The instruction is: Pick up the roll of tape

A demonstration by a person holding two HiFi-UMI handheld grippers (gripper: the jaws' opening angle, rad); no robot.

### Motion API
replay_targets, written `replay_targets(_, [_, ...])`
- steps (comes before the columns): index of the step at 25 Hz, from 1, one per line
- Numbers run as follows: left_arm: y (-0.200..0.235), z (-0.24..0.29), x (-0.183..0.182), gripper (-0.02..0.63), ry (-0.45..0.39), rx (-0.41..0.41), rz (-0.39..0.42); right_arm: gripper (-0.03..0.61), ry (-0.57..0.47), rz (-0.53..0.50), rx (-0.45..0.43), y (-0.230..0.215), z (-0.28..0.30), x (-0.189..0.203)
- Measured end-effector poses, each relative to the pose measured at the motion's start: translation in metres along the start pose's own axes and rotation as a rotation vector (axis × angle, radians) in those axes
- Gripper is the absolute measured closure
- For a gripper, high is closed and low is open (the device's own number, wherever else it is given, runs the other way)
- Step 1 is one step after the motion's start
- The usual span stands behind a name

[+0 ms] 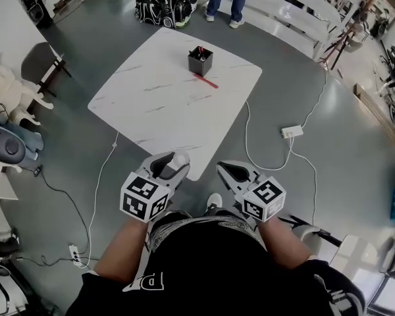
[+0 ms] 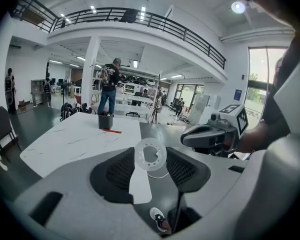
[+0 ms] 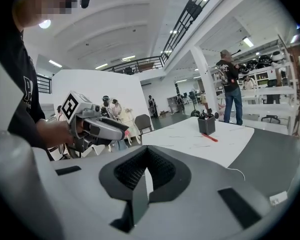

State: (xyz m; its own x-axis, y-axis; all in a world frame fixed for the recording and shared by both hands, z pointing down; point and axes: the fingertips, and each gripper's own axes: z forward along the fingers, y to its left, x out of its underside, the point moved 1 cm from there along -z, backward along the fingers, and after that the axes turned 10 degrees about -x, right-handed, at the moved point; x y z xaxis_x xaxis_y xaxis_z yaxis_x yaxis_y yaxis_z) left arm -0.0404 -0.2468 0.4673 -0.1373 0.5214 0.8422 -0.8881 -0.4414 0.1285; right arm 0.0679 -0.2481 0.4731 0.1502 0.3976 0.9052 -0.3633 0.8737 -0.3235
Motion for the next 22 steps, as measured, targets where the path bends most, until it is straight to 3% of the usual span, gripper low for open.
replay_targets(13, [0.012,-0.091,0.035,0.407,-0.033,0.116,0.036,0.574,-0.012,0.004,0.095,0.091,0.034,0.008])
replay_targets(22, [0.022,-0.109,0.057,0.407,-0.022,0.173,0.072,0.574,-0.049,0.049,0.196,0.126,0.023,0.026])
